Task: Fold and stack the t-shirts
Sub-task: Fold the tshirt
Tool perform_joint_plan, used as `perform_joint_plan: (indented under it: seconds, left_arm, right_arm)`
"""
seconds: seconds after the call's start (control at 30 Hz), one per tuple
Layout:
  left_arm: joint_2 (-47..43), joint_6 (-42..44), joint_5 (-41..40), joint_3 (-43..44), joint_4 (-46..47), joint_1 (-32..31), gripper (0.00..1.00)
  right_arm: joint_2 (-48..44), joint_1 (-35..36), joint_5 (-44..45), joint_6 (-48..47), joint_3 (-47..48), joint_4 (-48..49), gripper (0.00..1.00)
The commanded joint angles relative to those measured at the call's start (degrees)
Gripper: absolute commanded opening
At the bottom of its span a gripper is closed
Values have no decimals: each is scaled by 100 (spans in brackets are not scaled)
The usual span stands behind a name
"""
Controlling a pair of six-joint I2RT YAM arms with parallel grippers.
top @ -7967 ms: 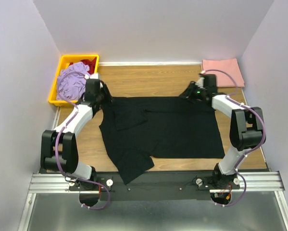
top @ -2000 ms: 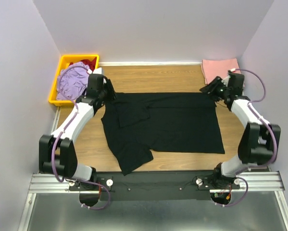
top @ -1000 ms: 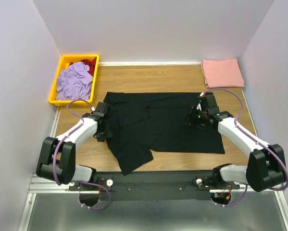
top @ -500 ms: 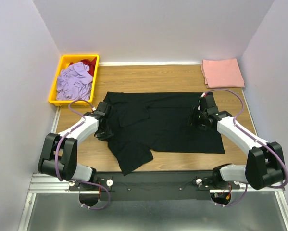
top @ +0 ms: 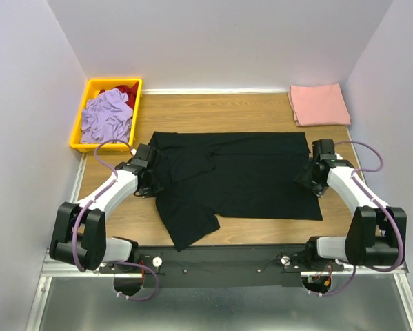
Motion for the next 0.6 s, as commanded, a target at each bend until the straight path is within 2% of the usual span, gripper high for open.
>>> perform_joint_plan:
  seconds: [0.0, 0.2, 0.23, 0.3, 0.57]
  left_arm:
    - [-272, 196, 200, -159, 357, 2, 0]
    - [-440, 415, 551, -352, 735, 11, 0]
    - [-457, 459, 638, -387, 779, 11, 0]
    - [-431, 556, 718, -422, 902, 19, 0]
    - [-396, 750, 833, -422, 982, 28, 0]
  right_arm:
    - [-111, -420, 52, 539, 6, -672, 64]
    - [-67, -868, 552, 1181, 33, -1498, 59]
    - [-76, -973, 779, 1303, 7, -1708, 54]
    - [-84, -1053, 1035, 1409, -20, -1832, 52]
    - [196, -1211, 570, 2147, -222, -2070, 52]
